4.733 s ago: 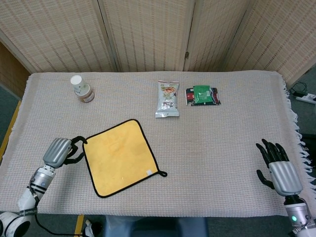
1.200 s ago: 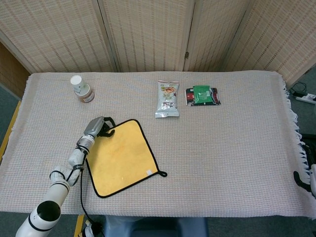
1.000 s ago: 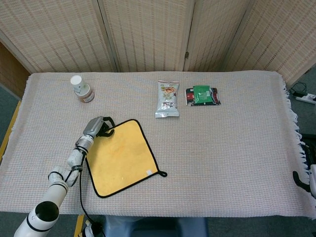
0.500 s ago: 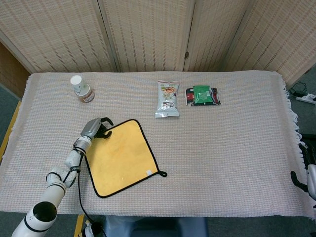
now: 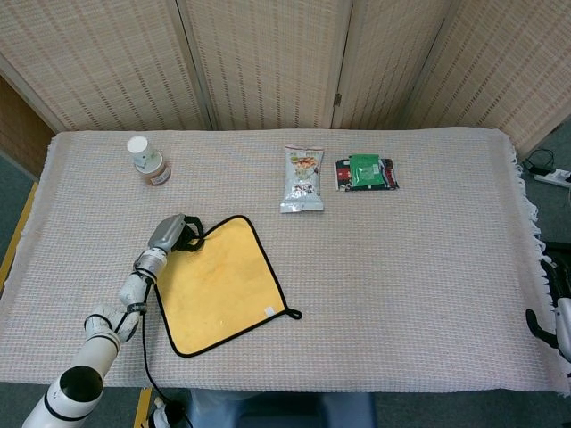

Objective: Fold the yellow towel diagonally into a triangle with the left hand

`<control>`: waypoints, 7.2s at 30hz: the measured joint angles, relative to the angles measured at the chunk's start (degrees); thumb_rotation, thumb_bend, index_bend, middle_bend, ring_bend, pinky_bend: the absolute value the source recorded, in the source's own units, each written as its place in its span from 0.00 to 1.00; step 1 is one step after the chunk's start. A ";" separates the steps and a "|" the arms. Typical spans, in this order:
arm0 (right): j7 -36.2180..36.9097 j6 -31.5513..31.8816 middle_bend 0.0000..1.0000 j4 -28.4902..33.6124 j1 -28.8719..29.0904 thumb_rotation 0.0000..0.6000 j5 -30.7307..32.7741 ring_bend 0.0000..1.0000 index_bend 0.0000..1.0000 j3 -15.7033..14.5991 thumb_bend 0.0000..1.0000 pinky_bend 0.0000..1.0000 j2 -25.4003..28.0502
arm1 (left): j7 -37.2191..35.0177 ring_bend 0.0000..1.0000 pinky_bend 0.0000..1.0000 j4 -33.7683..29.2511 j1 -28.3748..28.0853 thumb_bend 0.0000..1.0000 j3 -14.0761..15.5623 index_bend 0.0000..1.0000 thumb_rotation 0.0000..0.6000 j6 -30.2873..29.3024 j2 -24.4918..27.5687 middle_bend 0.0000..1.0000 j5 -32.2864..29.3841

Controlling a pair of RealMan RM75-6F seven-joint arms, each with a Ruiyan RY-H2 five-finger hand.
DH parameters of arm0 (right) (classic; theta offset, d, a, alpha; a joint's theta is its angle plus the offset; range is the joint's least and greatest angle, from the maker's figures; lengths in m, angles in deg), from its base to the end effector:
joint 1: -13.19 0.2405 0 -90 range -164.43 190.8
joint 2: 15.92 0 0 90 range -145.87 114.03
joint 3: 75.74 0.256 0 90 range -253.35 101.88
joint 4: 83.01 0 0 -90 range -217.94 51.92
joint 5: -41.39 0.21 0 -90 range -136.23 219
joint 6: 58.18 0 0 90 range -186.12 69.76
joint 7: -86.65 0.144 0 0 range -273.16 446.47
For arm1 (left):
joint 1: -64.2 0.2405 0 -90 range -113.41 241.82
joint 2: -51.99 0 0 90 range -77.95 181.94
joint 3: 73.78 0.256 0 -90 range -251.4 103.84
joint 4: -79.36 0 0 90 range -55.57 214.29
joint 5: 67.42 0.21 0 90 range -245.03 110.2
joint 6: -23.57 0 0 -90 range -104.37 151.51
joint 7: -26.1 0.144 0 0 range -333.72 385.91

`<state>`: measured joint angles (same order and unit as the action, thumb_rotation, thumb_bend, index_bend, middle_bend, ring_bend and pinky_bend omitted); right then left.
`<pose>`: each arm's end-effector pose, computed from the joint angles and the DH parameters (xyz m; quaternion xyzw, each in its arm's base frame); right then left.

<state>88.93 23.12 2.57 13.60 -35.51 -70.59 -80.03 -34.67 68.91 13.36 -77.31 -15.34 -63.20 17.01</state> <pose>-0.3682 -0.1612 0.1805 0.5363 -0.4267 0.3134 0.6574 -0.2443 0.4471 -0.0439 -0.5964 -0.5733 -0.4128 0.3810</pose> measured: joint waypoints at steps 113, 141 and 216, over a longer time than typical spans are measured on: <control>2.02 8.16 0.00 2.25 -2.68 1.00 -12.29 0.00 0.00 -4.61 0.46 0.00 1.03 | 51.73 1.00 1.00 -60.21 18.70 0.45 1.58 0.45 1.00 -17.53 25.16 1.00 -4.82; 2.40 10.42 0.00 2.11 -3.74 1.00 -13.59 0.00 0.00 -4.79 0.46 0.00 1.18 | 56.98 1.00 1.00 -62.12 19.25 0.45 0.19 0.57 1.00 -16.05 24.73 1.00 -8.08; 2.53 10.61 0.00 1.87 -3.01 1.00 -17.78 0.00 0.00 -6.00 0.46 0.00 0.70 | 56.83 0.25 0.23 -70.49 33.59 0.34 6.17 0.21 1.00 -40.42 33.24 0.27 8.99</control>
<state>91.45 33.73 4.44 10.59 -53.29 -76.58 -79.33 22.16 -1.58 46.95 -71.14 -55.77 -29.96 26.00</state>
